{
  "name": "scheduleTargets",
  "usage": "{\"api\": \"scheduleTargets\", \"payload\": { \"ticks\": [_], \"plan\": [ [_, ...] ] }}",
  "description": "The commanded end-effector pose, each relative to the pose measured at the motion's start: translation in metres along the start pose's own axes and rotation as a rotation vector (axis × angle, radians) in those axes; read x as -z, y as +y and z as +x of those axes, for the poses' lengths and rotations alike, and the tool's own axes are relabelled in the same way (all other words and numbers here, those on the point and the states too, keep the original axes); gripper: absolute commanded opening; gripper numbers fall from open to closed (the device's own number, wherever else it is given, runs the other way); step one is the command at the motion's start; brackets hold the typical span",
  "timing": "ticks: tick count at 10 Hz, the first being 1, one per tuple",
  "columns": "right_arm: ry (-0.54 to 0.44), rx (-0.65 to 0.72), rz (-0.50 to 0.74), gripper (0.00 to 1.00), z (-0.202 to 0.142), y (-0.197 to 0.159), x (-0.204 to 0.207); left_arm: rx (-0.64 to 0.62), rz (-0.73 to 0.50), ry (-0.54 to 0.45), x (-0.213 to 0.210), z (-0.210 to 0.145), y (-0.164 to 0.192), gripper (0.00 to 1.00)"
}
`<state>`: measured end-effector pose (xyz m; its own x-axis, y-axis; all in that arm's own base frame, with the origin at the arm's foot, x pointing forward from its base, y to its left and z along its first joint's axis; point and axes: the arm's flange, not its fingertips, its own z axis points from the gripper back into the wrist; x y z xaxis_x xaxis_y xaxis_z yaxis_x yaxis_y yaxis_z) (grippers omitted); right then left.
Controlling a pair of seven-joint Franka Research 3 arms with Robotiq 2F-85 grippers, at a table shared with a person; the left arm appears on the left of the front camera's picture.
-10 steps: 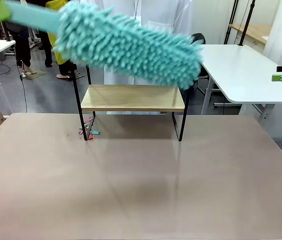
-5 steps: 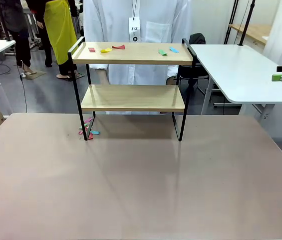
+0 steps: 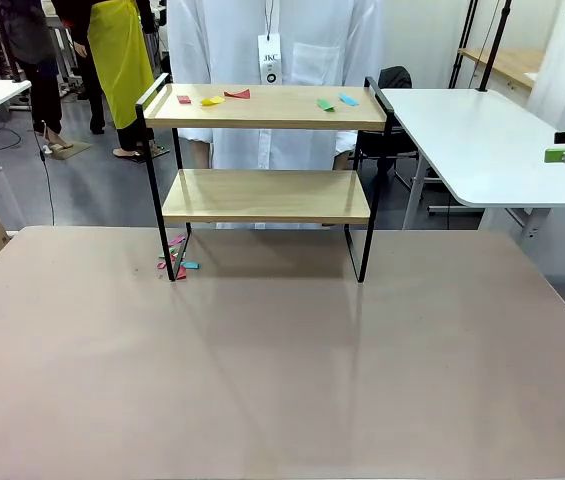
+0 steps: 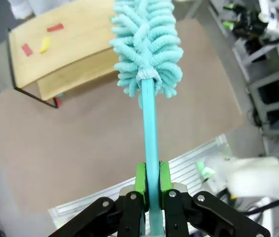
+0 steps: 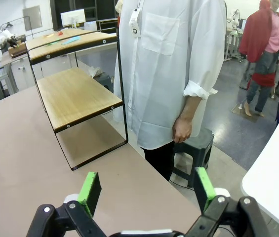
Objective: Clean the shelf.
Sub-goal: Clean the specific section of the Shelf indicated by the human with the Duster.
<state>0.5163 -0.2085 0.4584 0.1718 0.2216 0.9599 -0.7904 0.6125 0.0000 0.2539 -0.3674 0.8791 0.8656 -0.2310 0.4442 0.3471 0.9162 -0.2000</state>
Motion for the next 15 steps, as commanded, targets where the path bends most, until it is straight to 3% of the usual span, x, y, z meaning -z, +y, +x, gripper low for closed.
{"api": "scheduleTargets", "payload": {
  "ticks": [1,3,5,6,8,9,10,13,15],
  "plan": [
    [-0.001,-0.004,0.0,1.0,0.002,0.001,0.0,-0.171,0.034,-0.128,0.003,0.018,-0.03,0.13],
    [-0.001,-0.004,0.0,1.0,0.002,0.001,0.0,-0.214,0.011,-0.102,0.039,0.027,-0.051,0.13],
    [-0.001,-0.004,0.0,1.0,0.002,0.001,0.0,-0.186,0.058,-0.081,0.064,0.035,-0.05,0.13],
    [-0.001,-0.004,0.0,1.0,0.002,0.001,0.0,-0.212,0.012,-0.089,0.053,0.019,-0.044,0.13],
    [-0.001,-0.004,0.0,1.0,0.002,0.001,0.0,-0.212,0.012,-0.089,0.053,0.019,-0.044,0.13],
    [-0.001,-0.004,0.0,1.0,0.002,0.001,0.0,-0.202,0.026,-0.07,0.071,0.023,-0.048,0.13],
    [-0.001,-0.004,0.0,1.0,0.002,0.001,0.0,-0.251,0.044,-0.14,0.093,0.018,-0.055,0.13],
    [-0.001,-0.004,0.0,1.0,0.002,0.001,0.0,-0.264,-0.07,-0.216,0.145,0.017,-0.063,0.13],
    [-0.001,-0.004,0.0,1.0,0.002,0.001,0.0,-0.292,-0.029,-0.312,0.172,0.015,-0.067,0.13]
  ]
}}
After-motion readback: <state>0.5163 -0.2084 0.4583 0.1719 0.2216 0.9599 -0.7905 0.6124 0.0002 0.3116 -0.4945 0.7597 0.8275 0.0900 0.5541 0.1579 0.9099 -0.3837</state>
